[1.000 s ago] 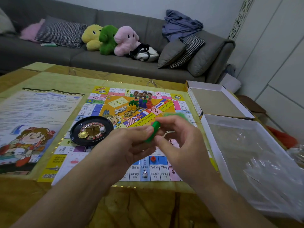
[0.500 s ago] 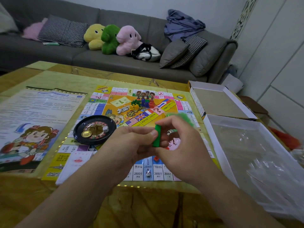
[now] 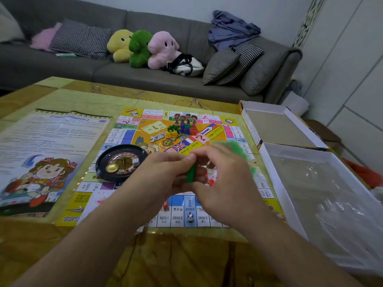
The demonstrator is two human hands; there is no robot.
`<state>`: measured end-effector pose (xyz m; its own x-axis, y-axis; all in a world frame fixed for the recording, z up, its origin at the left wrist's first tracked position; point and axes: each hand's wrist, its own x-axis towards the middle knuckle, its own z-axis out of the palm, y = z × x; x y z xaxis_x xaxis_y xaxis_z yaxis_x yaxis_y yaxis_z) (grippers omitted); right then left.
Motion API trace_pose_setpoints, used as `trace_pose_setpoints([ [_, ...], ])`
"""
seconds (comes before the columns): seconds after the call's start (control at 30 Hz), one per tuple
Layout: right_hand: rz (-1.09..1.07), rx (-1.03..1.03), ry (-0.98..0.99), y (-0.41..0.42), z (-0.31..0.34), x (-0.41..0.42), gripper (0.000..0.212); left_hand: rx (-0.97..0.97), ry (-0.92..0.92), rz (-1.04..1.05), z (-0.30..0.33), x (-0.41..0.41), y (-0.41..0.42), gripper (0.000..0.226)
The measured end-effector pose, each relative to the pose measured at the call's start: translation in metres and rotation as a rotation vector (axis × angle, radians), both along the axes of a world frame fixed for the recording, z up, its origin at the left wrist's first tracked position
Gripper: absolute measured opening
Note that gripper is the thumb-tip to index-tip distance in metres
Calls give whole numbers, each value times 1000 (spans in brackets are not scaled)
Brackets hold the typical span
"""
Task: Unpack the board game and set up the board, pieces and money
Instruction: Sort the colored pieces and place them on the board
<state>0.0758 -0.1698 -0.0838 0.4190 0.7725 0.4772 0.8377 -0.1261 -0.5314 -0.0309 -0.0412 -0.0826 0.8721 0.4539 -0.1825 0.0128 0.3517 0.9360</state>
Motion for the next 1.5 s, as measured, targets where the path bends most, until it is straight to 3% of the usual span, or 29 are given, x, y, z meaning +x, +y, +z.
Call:
trace_pose_setpoints([
  [0.13, -7, -196, 194, 3, -1, 6, 95, 17, 93, 208, -4, 3, 19, 21],
  [0.3, -184, -239, 130, 9, -21, 30, 46, 133, 224, 352, -13, -1, 45, 15],
  [0.43, -142, -327, 19, 29, -34, 28, 33, 310, 330, 372, -18, 8, 49, 24],
  [0.53, -101, -382, -85, 45, -45, 22, 40, 667, 460, 304, -25, 16, 47, 18],
  [0.63, -101, -389, -171, 55, -50, 20, 23, 1072, 609, 161, -32, 16, 46, 10],
  [0.73, -112, -401, -211, 60, -52, 18, 19, 1225, 706, 47, -36, 14, 48, 18],
  [0.93, -141, -370, -164, 59, -57, 24, 12, 1237, 695, -66, -34, 7, 49, 30],
  [1.07, -159, -179, 66, 47, -50, 30, 8, 1249, 647, -102, -37, 6, 46, 24],
  [1.2, -155, -112, 230, 30, -40, 31, 11, 1226, 577, -49, -40, 8, 43, 9],
  [1.33, -92, -68, 500, 11, -26, 32, 11, 1012, 378, -8, -27, 10, 27, 12],
  [1.5, -17, 12, 545, -3, -12, 30, 16, 728, 267, 44, -9, 9, 0, 18],
])
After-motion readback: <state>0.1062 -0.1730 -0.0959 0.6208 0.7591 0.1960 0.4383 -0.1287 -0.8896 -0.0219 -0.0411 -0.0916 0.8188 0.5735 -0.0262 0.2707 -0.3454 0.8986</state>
